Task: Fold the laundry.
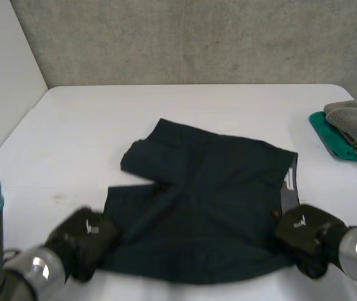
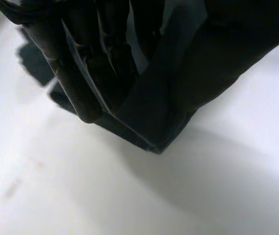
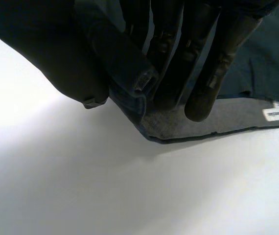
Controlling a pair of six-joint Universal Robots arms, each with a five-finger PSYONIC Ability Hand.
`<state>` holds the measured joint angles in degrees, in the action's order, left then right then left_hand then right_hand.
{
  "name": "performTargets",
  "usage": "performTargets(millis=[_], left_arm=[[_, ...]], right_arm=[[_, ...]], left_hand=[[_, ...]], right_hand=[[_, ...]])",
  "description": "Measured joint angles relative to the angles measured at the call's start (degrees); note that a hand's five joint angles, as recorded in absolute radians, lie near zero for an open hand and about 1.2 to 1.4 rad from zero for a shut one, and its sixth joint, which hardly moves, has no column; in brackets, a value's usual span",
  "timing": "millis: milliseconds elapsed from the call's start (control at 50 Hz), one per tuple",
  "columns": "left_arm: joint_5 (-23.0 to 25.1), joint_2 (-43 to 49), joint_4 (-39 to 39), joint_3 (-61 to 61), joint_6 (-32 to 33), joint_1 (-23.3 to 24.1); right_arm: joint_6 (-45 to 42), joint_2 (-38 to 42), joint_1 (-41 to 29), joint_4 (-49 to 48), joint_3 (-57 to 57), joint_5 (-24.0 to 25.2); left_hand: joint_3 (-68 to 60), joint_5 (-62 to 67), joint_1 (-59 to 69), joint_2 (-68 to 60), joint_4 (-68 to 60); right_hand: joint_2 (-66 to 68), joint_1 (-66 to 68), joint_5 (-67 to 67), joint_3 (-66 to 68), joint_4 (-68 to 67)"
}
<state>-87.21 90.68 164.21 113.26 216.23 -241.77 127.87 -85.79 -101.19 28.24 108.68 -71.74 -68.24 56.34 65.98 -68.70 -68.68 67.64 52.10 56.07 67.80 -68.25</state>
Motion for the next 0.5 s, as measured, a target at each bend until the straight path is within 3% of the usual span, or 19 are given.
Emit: performTargets(millis=[80, 160, 320, 400, 500], left_arm=[[-0.05, -2.83, -5.13, 1.56, 2.75, 2.83], [-0.09, -2.31, -2.74, 0.27, 3.4, 4.01], [-0.41, 9.34, 14.49, -9.71, 3.43, 4.14], [-0.69, 20.76, 25.37, -20.34, 3.54, 3.95], [-0.7, 33.28, 33.18, -34.14, 3.95, 3.75]], right_arm=[[-4.53, -1.96, 2.72, 4.89, 0.29, 1.84], [-3.48, -1.96, 3.94, 2.83, -0.88, 3.39], [8.87, 4.8, 3.87, -12.45, -5.89, 3.28], [14.14, 9.86, 3.2, -21.13, -9.49, -1.11], [16.28, 15.05, 0.85, -27.45, -14.44, -7.63]], left_hand=[[-0.04, 0.0, 0.0, 0.0, -0.01], [-0.06, 0.0, 0.0, 0.0, -0.2], [-0.09, 0.0, 0.0, -0.04, -0.22], [-0.09, 0.0, 0.0, -0.05, -0.22], [-0.09, 0.0, 0.0, -0.06, -0.23]], right_hand=[[0.0, 0.01, 0.0, 0.0, 0.0], [0.0, 1.17, 0.0, 0.0, 0.0], [0.0, 3.71, 0.53, 0.0, 0.0], [0.0, 3.89, 0.54, 0.0, 0.0], [0.0, 3.89, 0.54, 0.0, -0.02]])
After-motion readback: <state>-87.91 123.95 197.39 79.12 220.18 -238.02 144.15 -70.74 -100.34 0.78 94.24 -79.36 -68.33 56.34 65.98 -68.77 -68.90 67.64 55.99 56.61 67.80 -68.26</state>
